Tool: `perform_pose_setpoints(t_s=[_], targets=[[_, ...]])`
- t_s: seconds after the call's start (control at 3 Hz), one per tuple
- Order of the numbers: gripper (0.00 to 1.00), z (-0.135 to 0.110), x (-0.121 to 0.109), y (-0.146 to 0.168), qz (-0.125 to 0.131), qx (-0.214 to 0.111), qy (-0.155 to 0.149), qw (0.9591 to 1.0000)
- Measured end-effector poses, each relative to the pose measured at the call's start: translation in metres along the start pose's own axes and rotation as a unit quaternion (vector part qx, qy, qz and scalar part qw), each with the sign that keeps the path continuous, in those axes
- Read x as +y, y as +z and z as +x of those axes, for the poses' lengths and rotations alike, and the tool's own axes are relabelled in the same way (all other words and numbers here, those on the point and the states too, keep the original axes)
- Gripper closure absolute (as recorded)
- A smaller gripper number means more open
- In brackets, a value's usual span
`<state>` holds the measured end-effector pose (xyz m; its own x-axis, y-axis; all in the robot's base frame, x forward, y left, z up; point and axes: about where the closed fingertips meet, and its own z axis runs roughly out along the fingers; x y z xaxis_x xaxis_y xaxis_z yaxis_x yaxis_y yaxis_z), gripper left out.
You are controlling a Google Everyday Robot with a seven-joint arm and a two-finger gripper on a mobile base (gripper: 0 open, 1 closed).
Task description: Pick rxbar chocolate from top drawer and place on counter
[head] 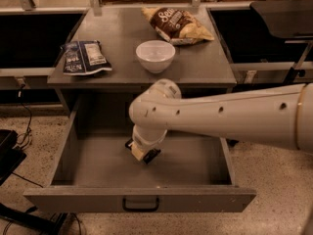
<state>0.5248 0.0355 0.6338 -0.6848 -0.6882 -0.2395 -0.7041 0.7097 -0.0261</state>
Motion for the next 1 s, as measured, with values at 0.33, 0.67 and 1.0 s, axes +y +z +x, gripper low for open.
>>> perform_pose_setpoints(t_s=[0.33, 0.67, 1.0], targets=[[1.0, -0.038, -0.007, -0.114, 0.01, -0.035, -0.038, 0.9986], [1.0, -0.077, -0.011, -0.203, 0.026, -0.052, -0.102, 0.993], [1.0, -0.112, -0.02, -0.247, 0.032, -0.036, -0.113, 0.9924]])
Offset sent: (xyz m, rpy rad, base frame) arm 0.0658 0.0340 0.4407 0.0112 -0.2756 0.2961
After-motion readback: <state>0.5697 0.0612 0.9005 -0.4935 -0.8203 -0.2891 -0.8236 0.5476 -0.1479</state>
